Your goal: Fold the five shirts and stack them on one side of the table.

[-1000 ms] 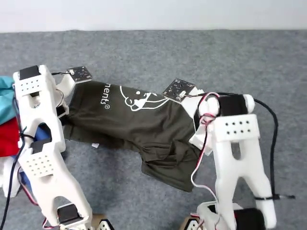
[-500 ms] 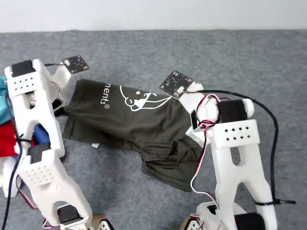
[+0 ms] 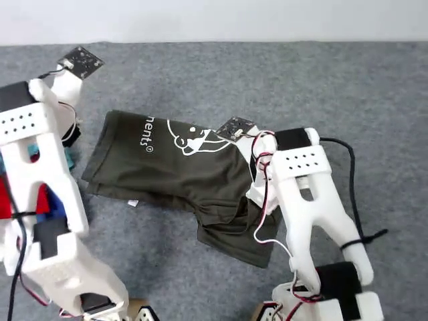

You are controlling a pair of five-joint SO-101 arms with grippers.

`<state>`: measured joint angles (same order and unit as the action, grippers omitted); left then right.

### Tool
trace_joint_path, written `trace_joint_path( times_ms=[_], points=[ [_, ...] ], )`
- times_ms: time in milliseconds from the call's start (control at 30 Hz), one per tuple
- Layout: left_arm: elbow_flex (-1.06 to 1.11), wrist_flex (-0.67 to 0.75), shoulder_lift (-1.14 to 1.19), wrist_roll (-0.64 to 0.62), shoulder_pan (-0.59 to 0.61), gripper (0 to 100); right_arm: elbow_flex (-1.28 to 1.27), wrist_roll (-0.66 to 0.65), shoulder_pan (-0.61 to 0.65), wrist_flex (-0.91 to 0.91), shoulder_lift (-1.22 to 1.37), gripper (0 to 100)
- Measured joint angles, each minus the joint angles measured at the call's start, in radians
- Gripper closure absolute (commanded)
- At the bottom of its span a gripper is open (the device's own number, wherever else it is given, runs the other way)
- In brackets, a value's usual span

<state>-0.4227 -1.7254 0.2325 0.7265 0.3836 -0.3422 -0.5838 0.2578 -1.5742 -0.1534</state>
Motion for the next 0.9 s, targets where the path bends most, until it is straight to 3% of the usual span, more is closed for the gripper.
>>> trace_joint_path(
  times_ms=[133, 267, 633, 833, 900],
  points=[
    [0.075, 0.000, -0.078, -0.021, 0.011, 99, 0.000, 0.060, 0.025, -0.006, 0.058, 79.8],
    [0.160, -0.002, -0.138, -0.083, 0.018, 99, 0.025, 0.161, 0.057, -0.012, 0.114, 80.0],
    [0.301, -0.002, -0.252, -0.126, 0.018, 99, 0.275, 0.290, 0.127, -0.008, 0.373, 80.2],
    [0.304, -0.002, -0.258, -0.126, 0.018, 99, 0.319, 0.293, 0.127, -0.026, 0.488, 98.5],
    [0.304, -0.002, -0.258, -0.126, 0.018, 99, 0.319, 0.273, 0.129, -0.035, 0.497, 98.3]
  ],
)
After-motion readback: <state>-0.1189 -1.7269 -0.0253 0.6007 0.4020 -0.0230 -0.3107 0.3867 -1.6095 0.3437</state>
